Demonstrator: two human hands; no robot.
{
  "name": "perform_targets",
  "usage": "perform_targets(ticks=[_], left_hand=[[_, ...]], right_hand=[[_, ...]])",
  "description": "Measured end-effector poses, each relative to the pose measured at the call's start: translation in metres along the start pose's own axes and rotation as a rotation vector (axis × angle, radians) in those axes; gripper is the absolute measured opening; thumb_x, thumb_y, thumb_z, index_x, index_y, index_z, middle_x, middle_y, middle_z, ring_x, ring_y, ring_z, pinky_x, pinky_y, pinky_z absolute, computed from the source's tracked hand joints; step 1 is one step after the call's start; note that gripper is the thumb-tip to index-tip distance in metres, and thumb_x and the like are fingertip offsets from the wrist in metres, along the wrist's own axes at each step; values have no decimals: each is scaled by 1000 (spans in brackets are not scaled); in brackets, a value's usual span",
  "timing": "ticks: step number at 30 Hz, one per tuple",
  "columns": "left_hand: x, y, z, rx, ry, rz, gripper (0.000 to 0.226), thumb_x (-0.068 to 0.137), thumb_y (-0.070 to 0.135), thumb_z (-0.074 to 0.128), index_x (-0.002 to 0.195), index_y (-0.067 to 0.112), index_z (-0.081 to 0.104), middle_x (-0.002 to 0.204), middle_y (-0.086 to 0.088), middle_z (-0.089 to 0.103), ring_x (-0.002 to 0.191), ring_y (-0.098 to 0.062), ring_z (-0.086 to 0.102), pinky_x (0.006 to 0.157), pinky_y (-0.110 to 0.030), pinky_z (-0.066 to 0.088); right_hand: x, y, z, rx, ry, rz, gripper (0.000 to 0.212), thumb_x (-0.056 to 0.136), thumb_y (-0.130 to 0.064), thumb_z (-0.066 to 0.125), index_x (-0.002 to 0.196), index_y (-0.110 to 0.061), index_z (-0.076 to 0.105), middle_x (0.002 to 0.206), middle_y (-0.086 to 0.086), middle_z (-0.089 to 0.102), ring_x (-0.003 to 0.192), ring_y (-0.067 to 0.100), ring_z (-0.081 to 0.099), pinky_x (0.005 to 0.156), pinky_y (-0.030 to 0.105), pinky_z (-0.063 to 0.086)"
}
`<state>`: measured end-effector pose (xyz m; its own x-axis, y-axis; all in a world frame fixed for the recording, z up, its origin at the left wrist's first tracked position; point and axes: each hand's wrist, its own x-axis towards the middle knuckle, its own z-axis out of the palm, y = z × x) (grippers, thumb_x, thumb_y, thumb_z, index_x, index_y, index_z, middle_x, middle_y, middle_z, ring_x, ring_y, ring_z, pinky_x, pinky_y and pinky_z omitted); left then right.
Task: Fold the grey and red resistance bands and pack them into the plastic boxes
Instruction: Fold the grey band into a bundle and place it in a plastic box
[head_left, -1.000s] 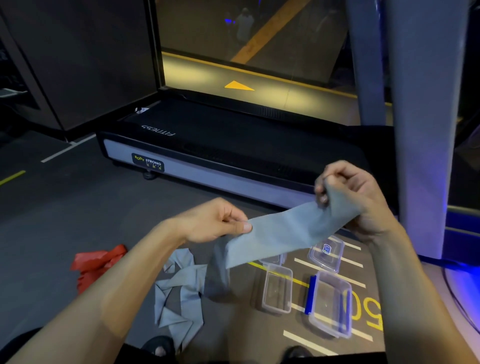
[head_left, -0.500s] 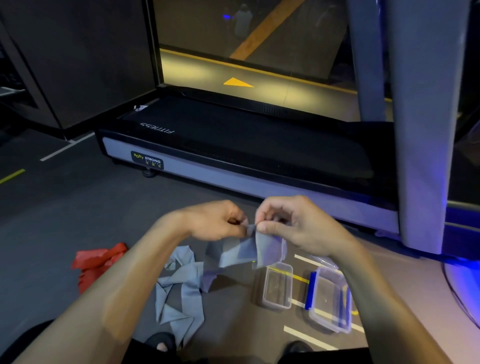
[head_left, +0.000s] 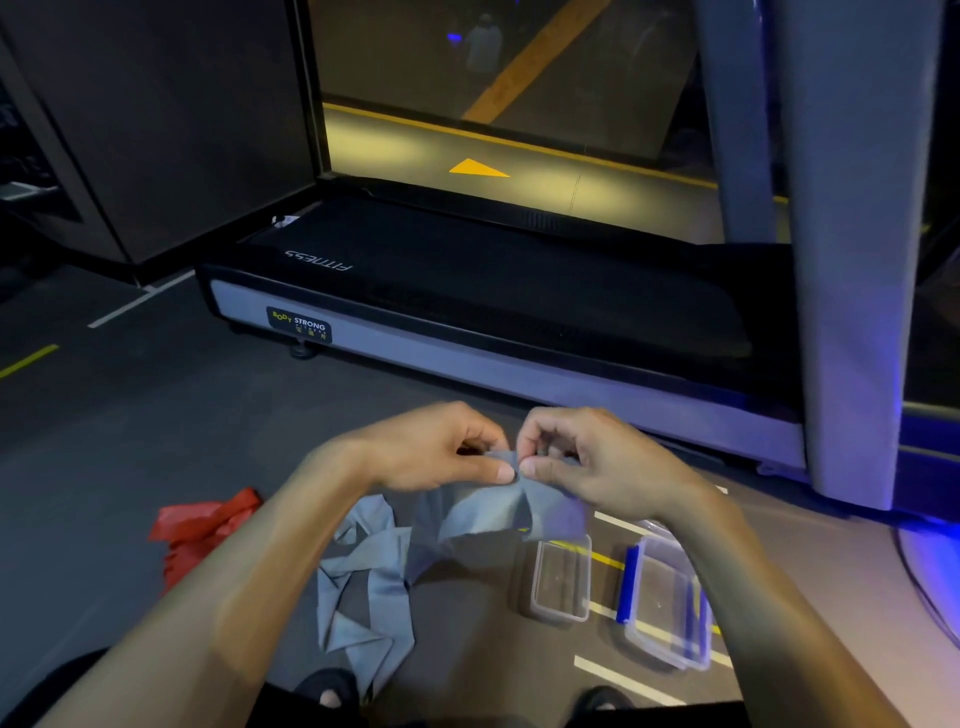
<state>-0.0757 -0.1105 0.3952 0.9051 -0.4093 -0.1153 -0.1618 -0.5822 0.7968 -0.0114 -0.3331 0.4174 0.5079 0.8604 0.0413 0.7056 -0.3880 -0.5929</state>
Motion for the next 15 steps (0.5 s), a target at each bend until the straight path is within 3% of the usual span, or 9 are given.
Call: perform_targets(ticks=[3,5,8,10,13,15], left_hand=[[-1,-11,3,-159,-25,-68,23,93,41,72,89,18,72,82,-8,73,75,-11,56,72,-31,41],[-2,-18,7,-169,-32,-120,29,92,44,73,96,15,74,95,-21,74,78,-17,56,73,-37,41],[0,-25,11,-166,-2,-165,23,95,36,72,89,14,74,91,-19,75,75,-16,56,73,-33,41],[0,-29,12,-166,18,-161,36,93,43,72,85,7,69,80,-21,68,71,-18,49,70,-35,37],[0,-31,11,-189,55,-155,59,85,57,74,86,0,64,73,-11,55,70,-20,41,68,-37,32],[-1,-29,10,-213,66,-132,48,91,45,75,85,-2,62,68,-11,46,65,-23,33,62,-36,27]], right_hand=[[-2,-6,-12,-117,88,-36,8,94,-22,70,92,-26,64,79,-15,62,74,5,56,64,14,36],[-3,-9,-20,-154,136,-52,9,95,-21,70,91,-26,63,77,-16,59,74,4,55,64,14,36],[-3,-8,-27,-190,176,-36,11,94,-17,70,88,-22,62,74,-16,57,74,1,54,66,12,36],[-3,-4,-28,-204,176,-8,11,94,-17,69,88,-21,62,73,-16,57,74,-1,54,65,11,36],[-4,5,-30,-220,184,26,9,95,-18,69,89,-22,63,76,-13,60,77,2,55,64,12,36],[-5,10,-31,-213,189,49,9,95,-18,69,90,-22,63,78,-12,61,79,3,55,64,11,36]])
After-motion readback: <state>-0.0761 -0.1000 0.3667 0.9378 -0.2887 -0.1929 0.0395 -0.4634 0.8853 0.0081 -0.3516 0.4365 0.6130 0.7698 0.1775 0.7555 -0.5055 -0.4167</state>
